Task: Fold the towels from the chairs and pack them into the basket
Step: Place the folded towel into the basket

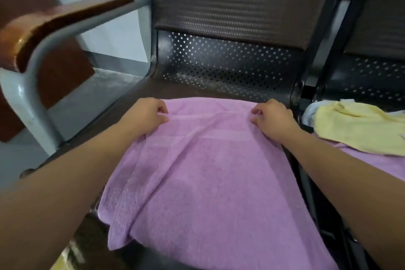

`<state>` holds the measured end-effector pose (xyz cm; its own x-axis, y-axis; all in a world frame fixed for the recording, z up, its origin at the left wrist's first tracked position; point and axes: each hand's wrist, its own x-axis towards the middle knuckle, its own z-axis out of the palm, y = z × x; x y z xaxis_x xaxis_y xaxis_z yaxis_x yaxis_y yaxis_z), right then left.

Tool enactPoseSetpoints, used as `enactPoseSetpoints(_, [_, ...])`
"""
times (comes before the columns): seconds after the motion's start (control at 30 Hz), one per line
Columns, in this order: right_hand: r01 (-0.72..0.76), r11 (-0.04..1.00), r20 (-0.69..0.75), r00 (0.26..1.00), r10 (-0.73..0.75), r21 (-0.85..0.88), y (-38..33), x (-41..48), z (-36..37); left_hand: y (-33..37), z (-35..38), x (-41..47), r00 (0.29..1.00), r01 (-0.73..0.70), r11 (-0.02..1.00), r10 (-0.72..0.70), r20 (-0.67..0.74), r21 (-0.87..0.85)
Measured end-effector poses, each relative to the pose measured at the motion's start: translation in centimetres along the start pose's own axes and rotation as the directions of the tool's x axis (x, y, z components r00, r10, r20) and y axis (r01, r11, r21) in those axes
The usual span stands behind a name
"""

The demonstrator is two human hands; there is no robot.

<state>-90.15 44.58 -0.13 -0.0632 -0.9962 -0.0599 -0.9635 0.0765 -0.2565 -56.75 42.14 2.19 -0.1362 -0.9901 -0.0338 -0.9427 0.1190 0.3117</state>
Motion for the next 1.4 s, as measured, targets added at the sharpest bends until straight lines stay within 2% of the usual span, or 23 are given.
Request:
enactPoseSetpoints(0.17, [-0.068, 0.998, 0.028, 0.997, 0.068, 0.012, 0.1, -0.2, -0.7, -0.1, -1.1, -0.3, 0.995, 0.028, 0.999, -0.031, -0.094, -0.031])
enactPoseSetpoints(0.3, [-0.130, 0.990, 0.086, 0.988, 0.125, 0.056, 0.5, -0.8, -0.9, -0.1, -1.9, -1.2, 0.990, 0.040, 0.990, -0.059, -0.132, -0.137])
enactPoseSetpoints(0.53, [-0.148, 0.932, 0.061, 0.989, 0.136, 0.330, 1.0, -1.9, -1.7, -0.4, -2.4, -2.1, 0.969, 0.116, 0.950, -0.172, -0.179, -0.289])
enactPoseSetpoints(0.6, [-0.162, 0.864, 0.039, 0.986, 0.164, 0.476, 0.9, -2.1, -2.2, -0.4, -2.5, -2.2, 0.961, 0.121, 0.941, -0.191, -0.202, -0.316])
enactPoseSetpoints(0.73, [-0.161, 0.550, 0.058, 0.978, 0.200, 0.819, 0.5, -2.4, -3.2, -0.6, -3.1, -2.2, 0.941, 0.138, 0.927, -0.233, -0.245, -0.349])
enactPoseSetpoints(0.8, [-0.166, 0.423, 0.086, 0.976, 0.202, 0.891, 0.2, -2.3, -3.4, -1.0, -4.0, -1.5, 0.928, 0.137, 0.923, -0.246, -0.278, -0.359])
enactPoseSetpoints(0.87, [-0.177, 0.385, 0.095, 0.970, 0.223, 0.906, -0.1, -1.6, -3.5, -1.3, -4.8, -0.2, 0.920, 0.136, 0.919, -0.255, -0.296, -0.369])
enactPoseSetpoints(0.9, [-0.188, 0.407, 0.089, 0.964, 0.249, 0.894, -0.3, -1.0, -3.5, -1.3, -4.9, 0.6, 0.925, 0.135, 0.925, -0.247, -0.289, -0.356])
enactPoseSetpoints(1.0, [-0.197, 0.566, 0.002, 0.946, 0.326, 0.800, -0.3, 0.9, -2.8, -1.0, -4.1, 2.5, 0.948, 0.126, 0.950, -0.200, -0.246, -0.286])
enactPoseSetpoints(1.17, [-0.194, 0.847, -0.100, 0.956, 0.277, 0.494, 0.2, 3.4, 0.1, -1.6, -0.8, 3.9, 0.963, 0.148, 0.959, -0.195, -0.188, -0.240])
enactPoseSetpoints(1.3, [-0.182, 0.918, -0.104, 0.967, 0.231, 0.352, 0.6, 4.4, 1.3, -2.3, 0.8, 4.0, 0.969, 0.099, 0.972, -0.144, -0.201, -0.215])
enactPoseSetpoints(1.4, [-0.166, 0.907, -0.077, 0.974, 0.211, 0.388, 0.6, 4.9, 1.2, -2.7, 1.0, 4.3, 0.975, 0.045, 0.983, -0.082, -0.205, -0.178])
